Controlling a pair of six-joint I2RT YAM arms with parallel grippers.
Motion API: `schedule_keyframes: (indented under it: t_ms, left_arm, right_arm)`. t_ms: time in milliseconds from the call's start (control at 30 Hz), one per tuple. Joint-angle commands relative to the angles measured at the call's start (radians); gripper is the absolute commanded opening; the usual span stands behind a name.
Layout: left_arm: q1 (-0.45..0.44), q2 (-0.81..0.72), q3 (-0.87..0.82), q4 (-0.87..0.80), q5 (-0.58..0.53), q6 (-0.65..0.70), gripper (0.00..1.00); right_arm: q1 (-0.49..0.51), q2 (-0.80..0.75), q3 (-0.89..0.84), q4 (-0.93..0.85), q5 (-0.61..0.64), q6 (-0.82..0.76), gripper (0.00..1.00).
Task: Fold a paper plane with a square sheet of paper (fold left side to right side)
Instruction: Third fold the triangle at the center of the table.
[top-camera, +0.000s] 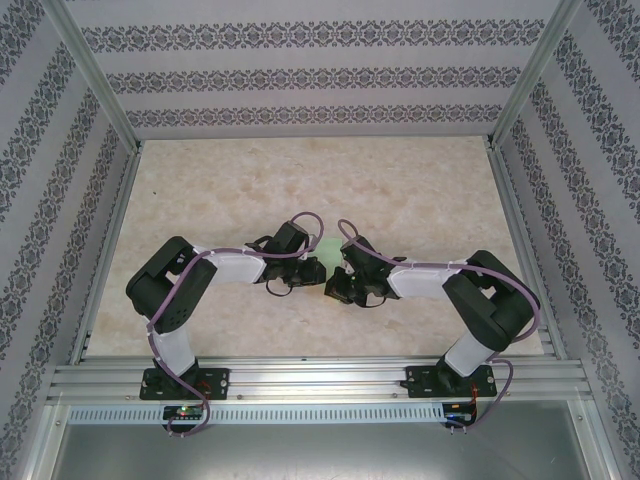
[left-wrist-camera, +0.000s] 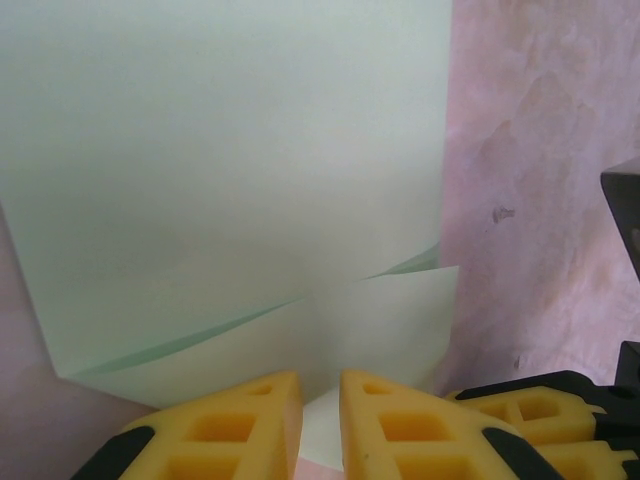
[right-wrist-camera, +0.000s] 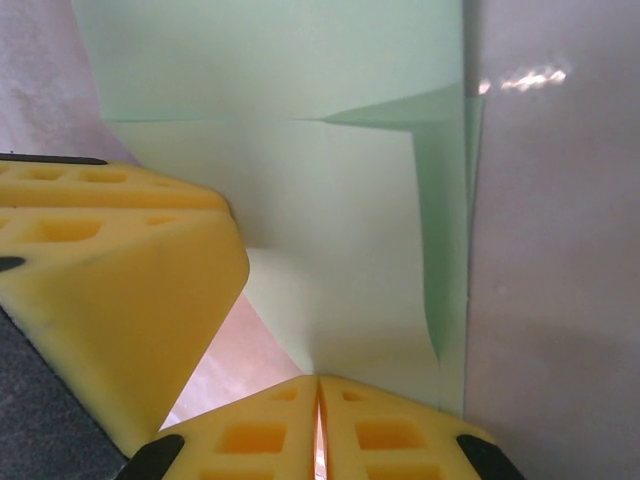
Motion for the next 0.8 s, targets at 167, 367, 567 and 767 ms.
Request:
schedule_keyframes:
  t_ms: [167,367,567,767]
  left_arm:
    - [-0.002,0.061,-0.013,-0.055,-0.109,0.007,0.21]
    - [-0.002,0.055,-0.013,-0.052,-0.102,0.007,0.21]
    - [0.0,-0.006,0.029,-0.044,-0.038,0.006,0.24]
    - [0.017,-0.127,0.099,-0.108,0.009,0.013,0.35]
  right_arm:
    - [0.0,-0.098,-0.107,-0.15,0.09,0.013,0.11]
    - [-0.004,-0.141,-0.154,-0.165,0.077,0.002,0.12]
    - [-0.055,-0.25,-0.128,-0.173,0.058,-0.096,0.15]
    - [-0.149,-0.31,-0.061,-0.215,0.048,-0.316,0.29]
